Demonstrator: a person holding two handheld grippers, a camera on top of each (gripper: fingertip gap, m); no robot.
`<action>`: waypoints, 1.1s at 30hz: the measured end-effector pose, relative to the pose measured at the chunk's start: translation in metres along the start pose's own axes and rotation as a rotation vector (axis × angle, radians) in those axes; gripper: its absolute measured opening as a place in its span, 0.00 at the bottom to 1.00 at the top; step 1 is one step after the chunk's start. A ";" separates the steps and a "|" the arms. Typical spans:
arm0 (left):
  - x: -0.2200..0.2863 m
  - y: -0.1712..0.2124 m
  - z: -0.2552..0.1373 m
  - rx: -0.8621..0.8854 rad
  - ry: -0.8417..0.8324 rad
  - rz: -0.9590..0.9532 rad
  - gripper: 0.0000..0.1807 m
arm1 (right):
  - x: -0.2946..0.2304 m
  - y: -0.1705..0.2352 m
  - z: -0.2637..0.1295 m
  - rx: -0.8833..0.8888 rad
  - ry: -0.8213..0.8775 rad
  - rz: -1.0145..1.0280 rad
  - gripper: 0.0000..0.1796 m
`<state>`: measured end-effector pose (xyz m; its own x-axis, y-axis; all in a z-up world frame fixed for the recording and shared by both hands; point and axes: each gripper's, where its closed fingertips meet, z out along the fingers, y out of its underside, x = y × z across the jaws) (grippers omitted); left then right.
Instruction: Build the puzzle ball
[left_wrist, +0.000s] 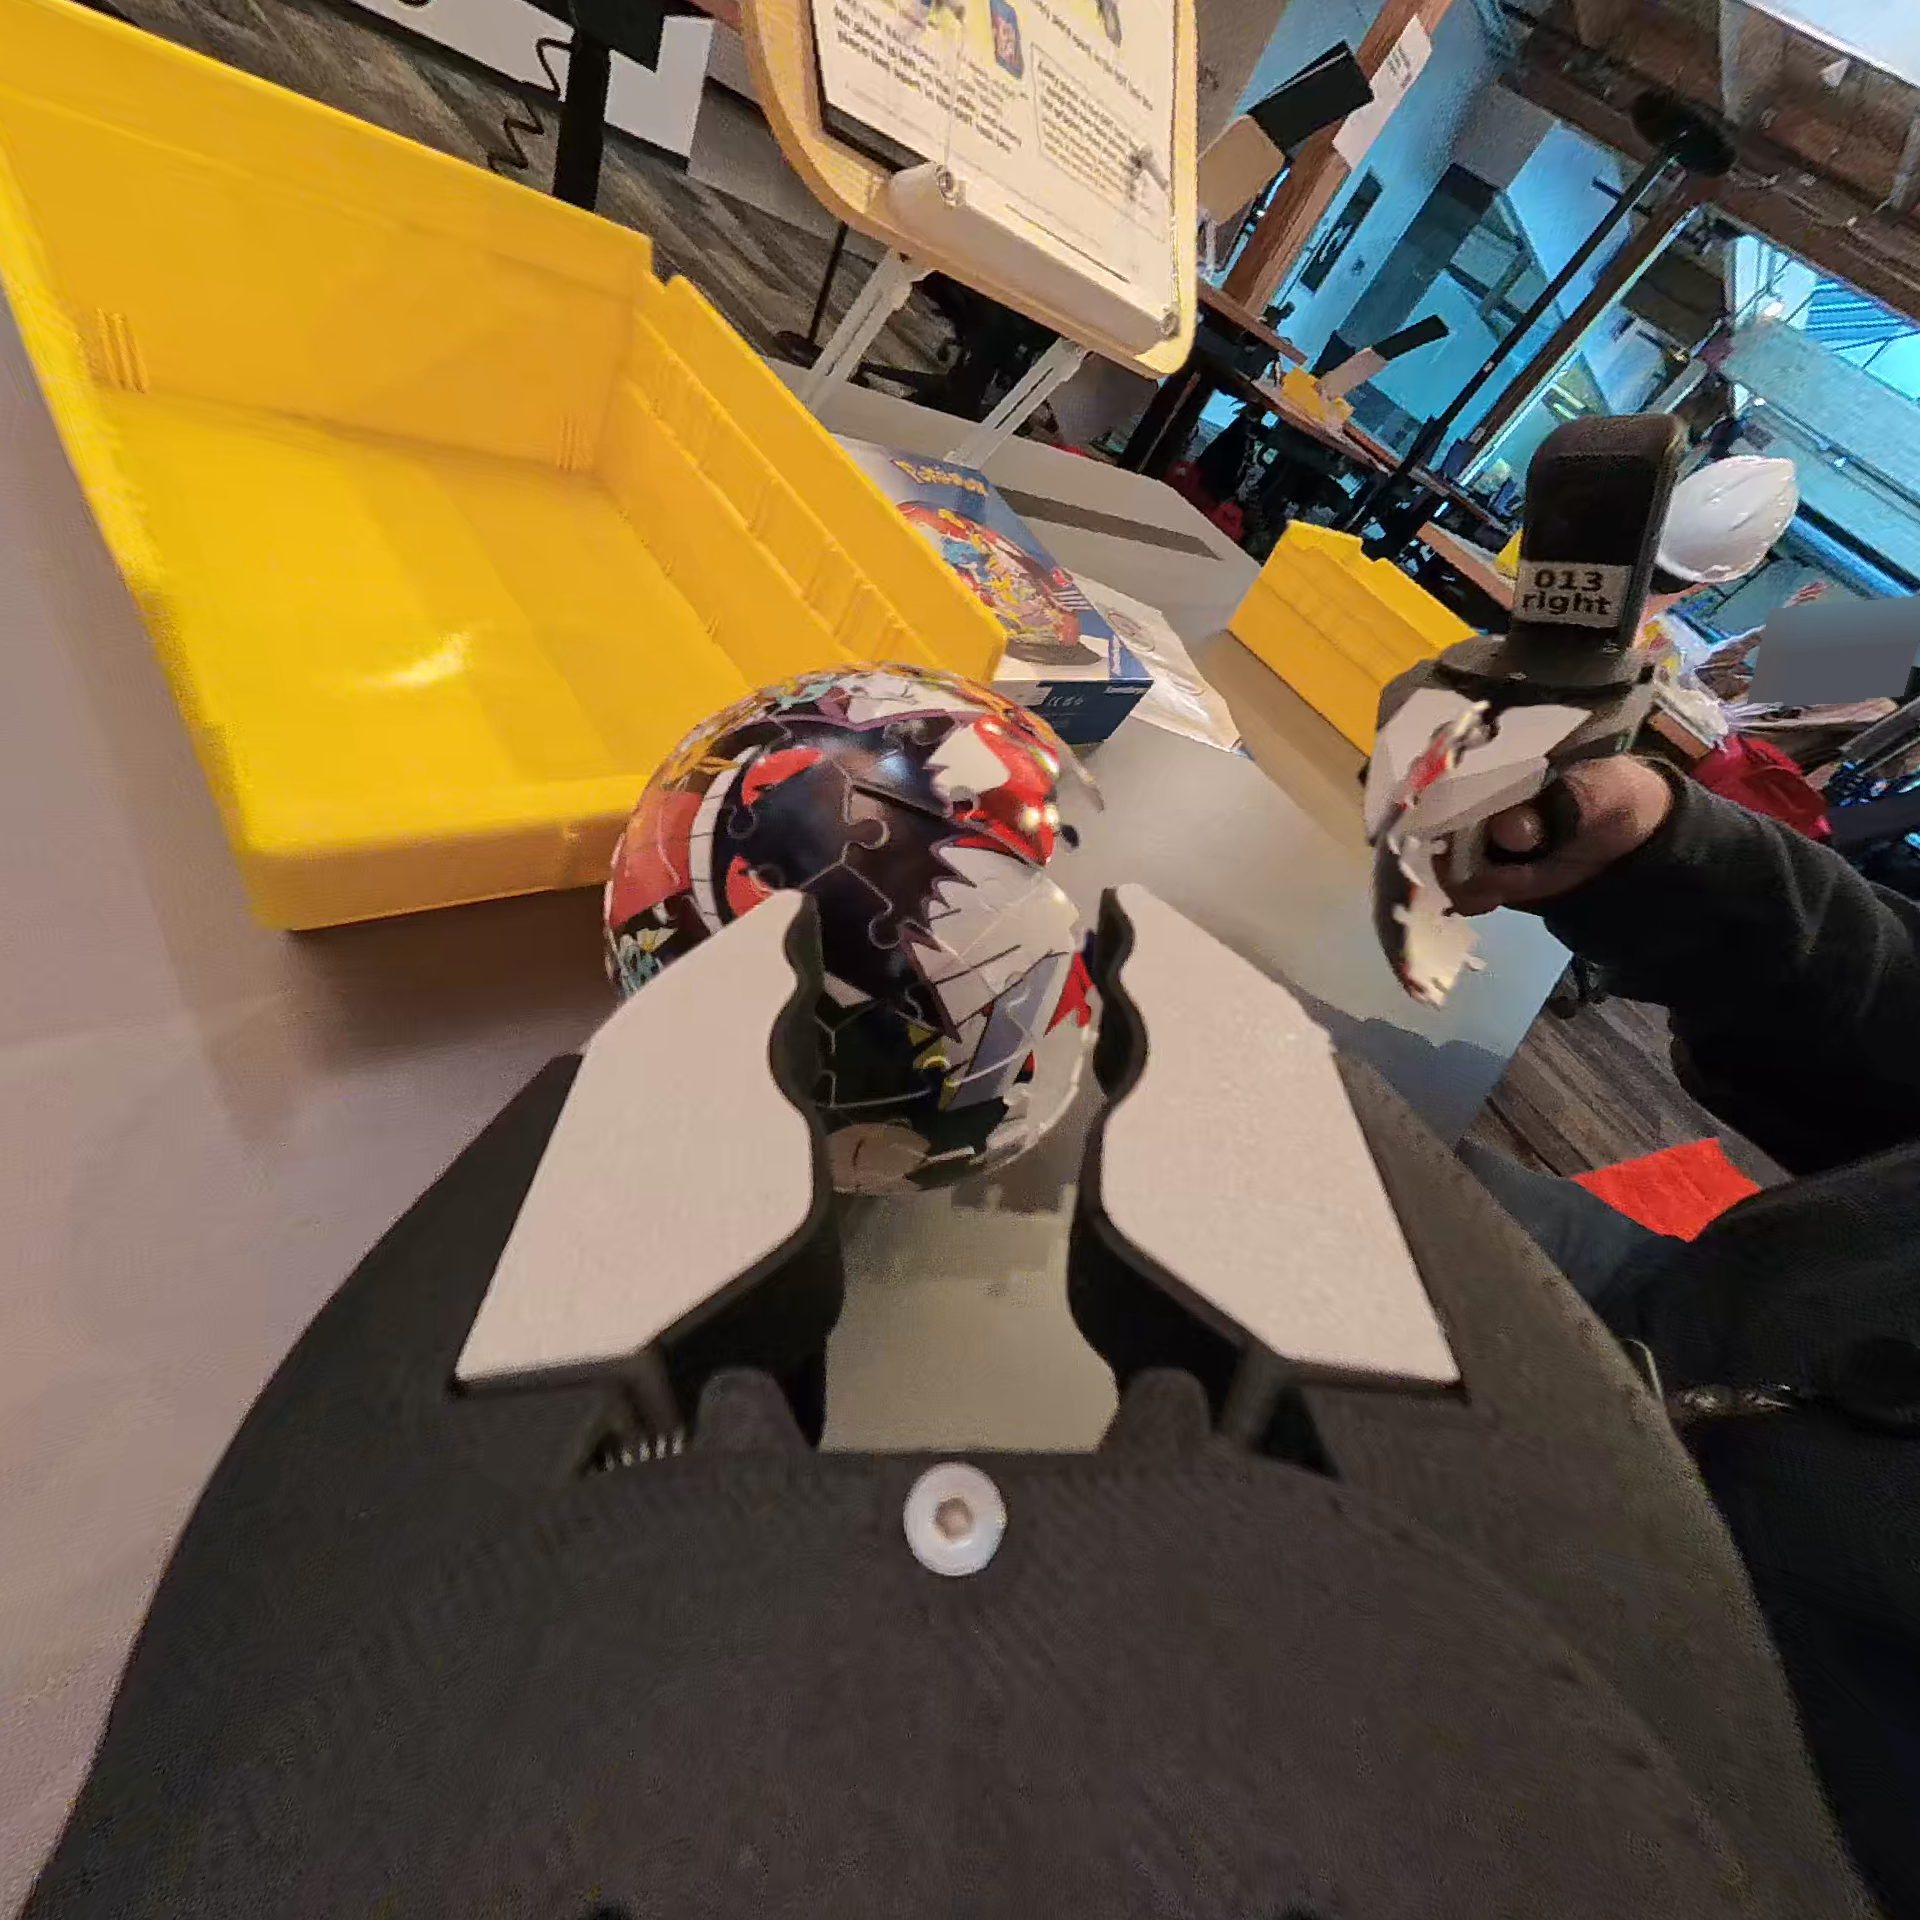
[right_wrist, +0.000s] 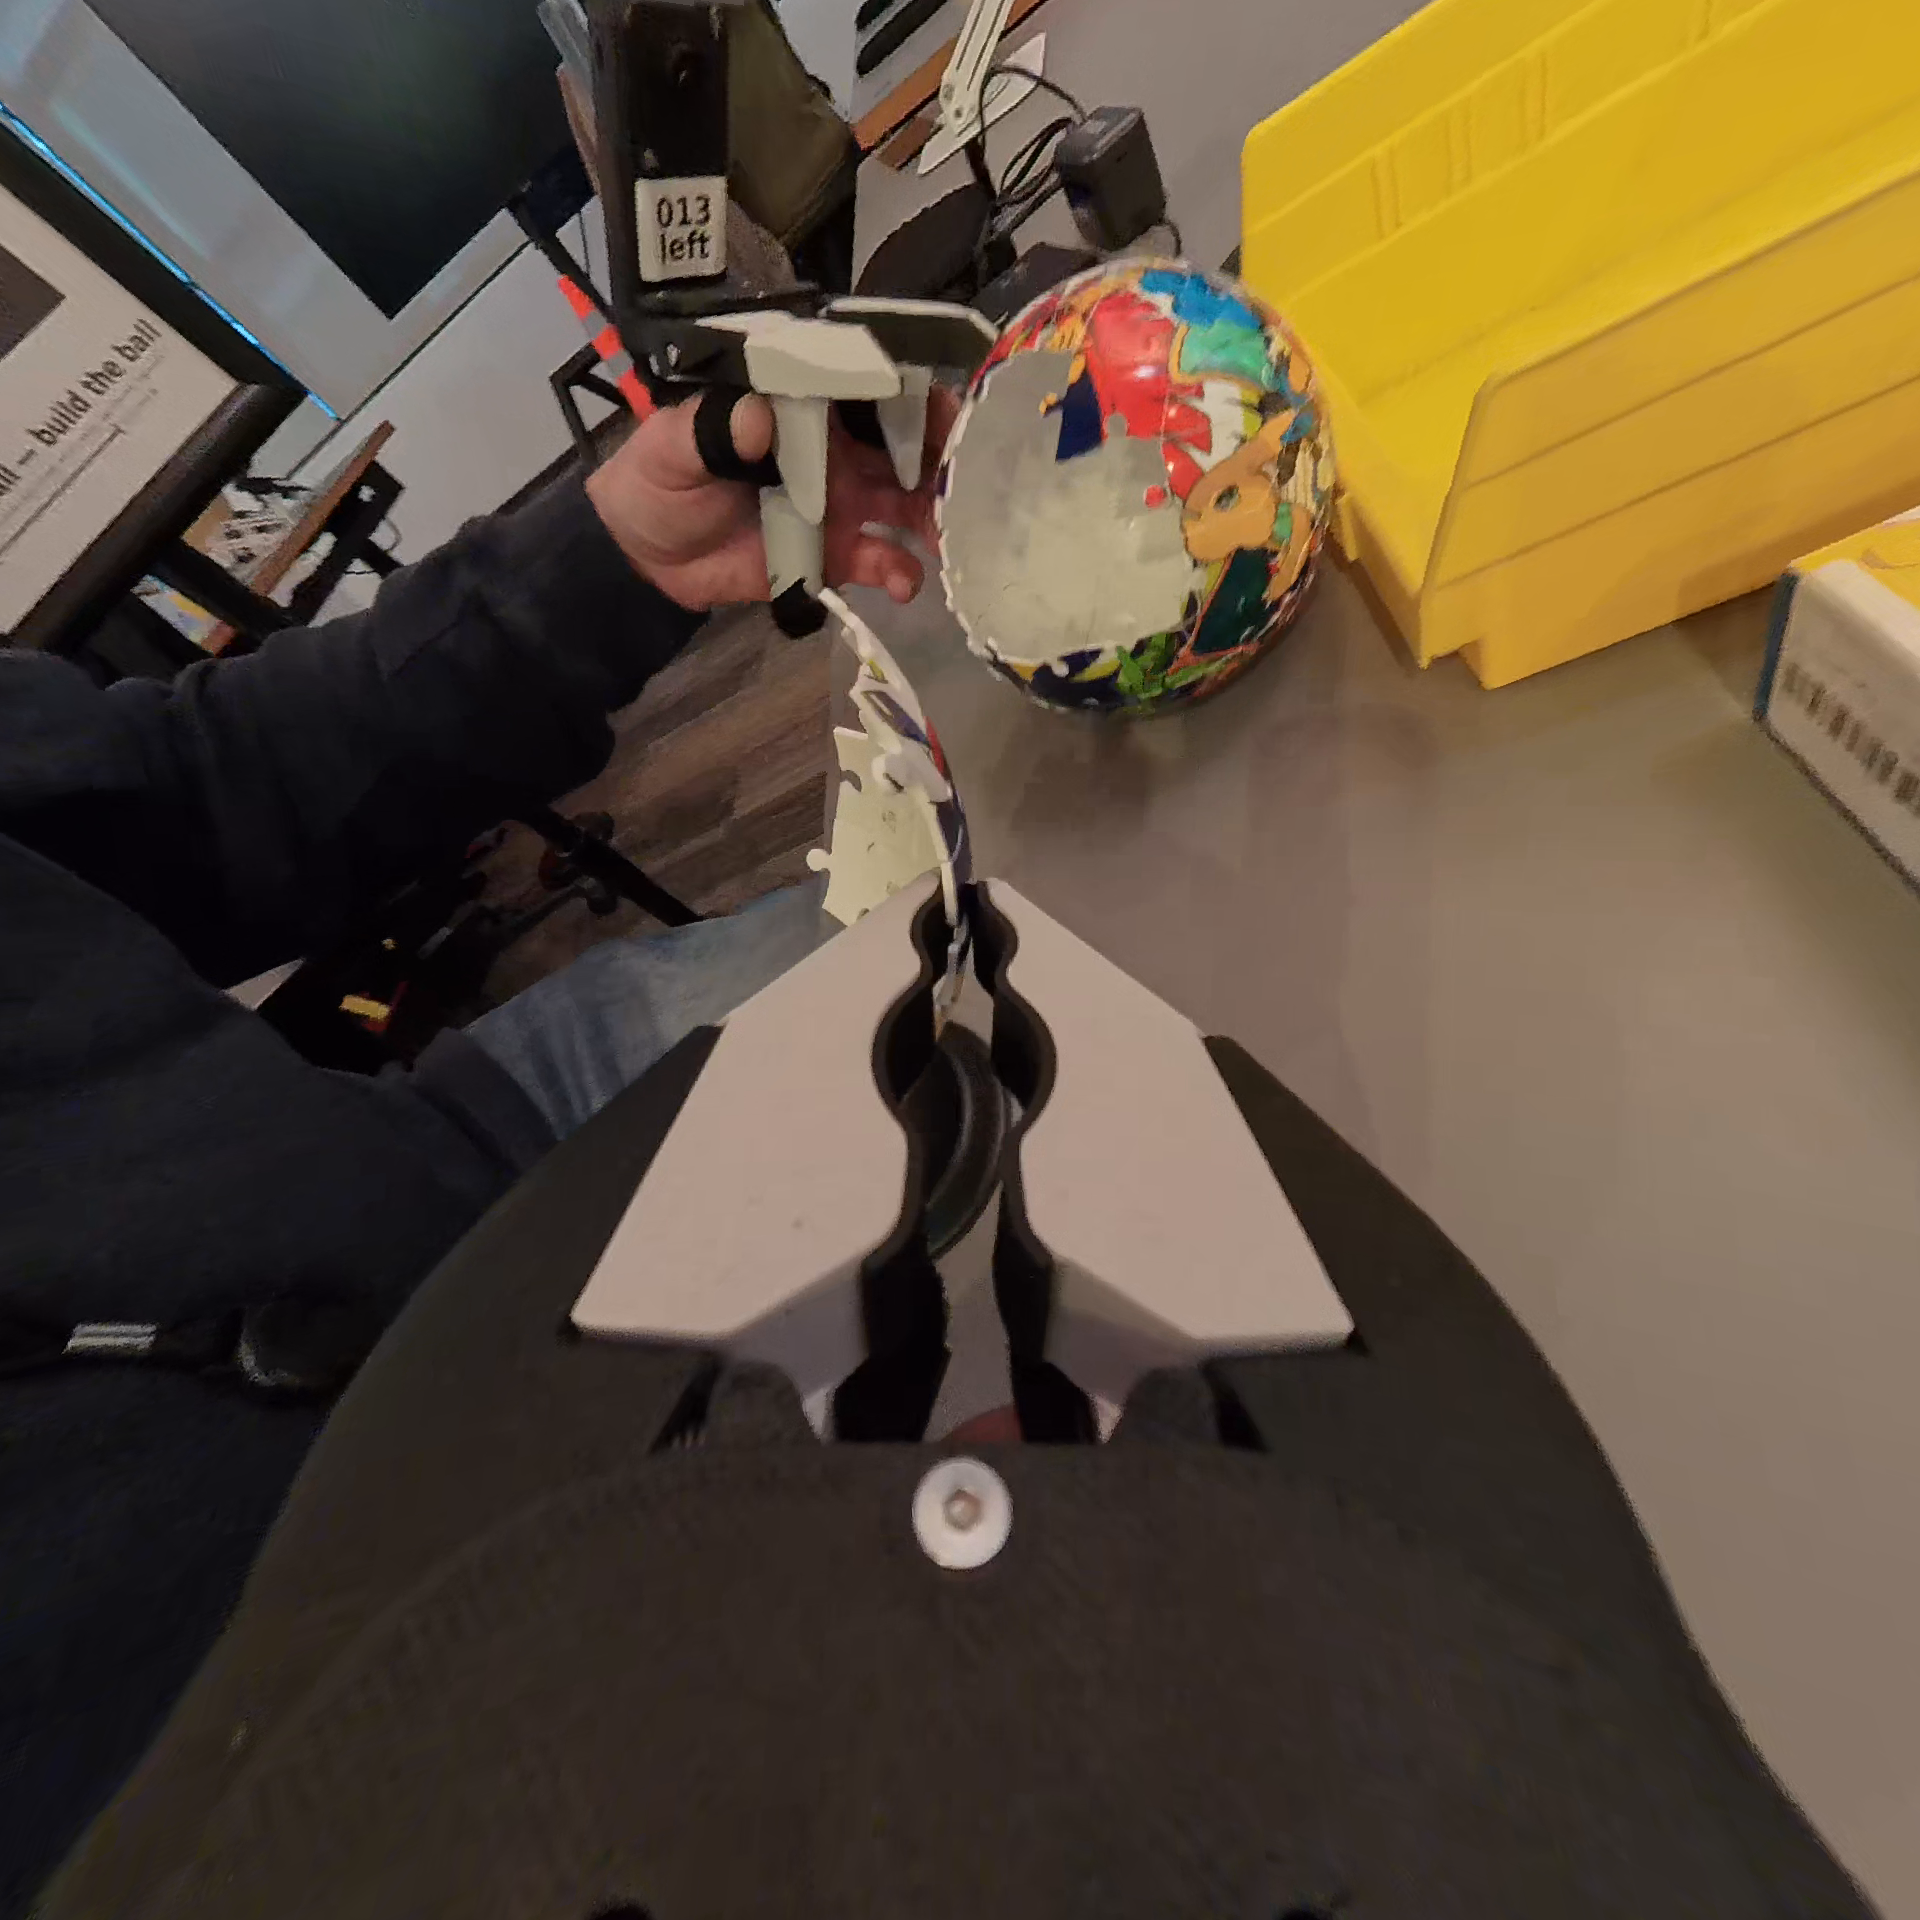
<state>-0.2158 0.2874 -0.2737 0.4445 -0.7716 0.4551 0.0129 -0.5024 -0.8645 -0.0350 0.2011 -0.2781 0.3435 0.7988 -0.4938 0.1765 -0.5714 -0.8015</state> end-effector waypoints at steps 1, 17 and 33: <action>0.003 0.001 0.001 0.003 0.003 0.000 0.27 | 0.000 -0.003 0.000 0.009 0.011 -0.012 0.00; 0.009 0.009 -0.003 0.017 -0.151 0.099 0.33 | 0.007 -0.048 0.012 0.102 0.210 -0.260 0.00; -0.017 0.029 0.003 -0.065 -0.329 0.489 0.78 | 0.007 -0.058 0.014 0.132 0.229 -0.290 0.00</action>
<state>-0.2199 0.2866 -0.3074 0.6394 -0.7633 -0.0922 -0.3142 -0.1499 -0.9374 -0.0563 0.2421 -0.2399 0.4966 0.8522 -0.1647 0.1812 -0.2874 -0.9405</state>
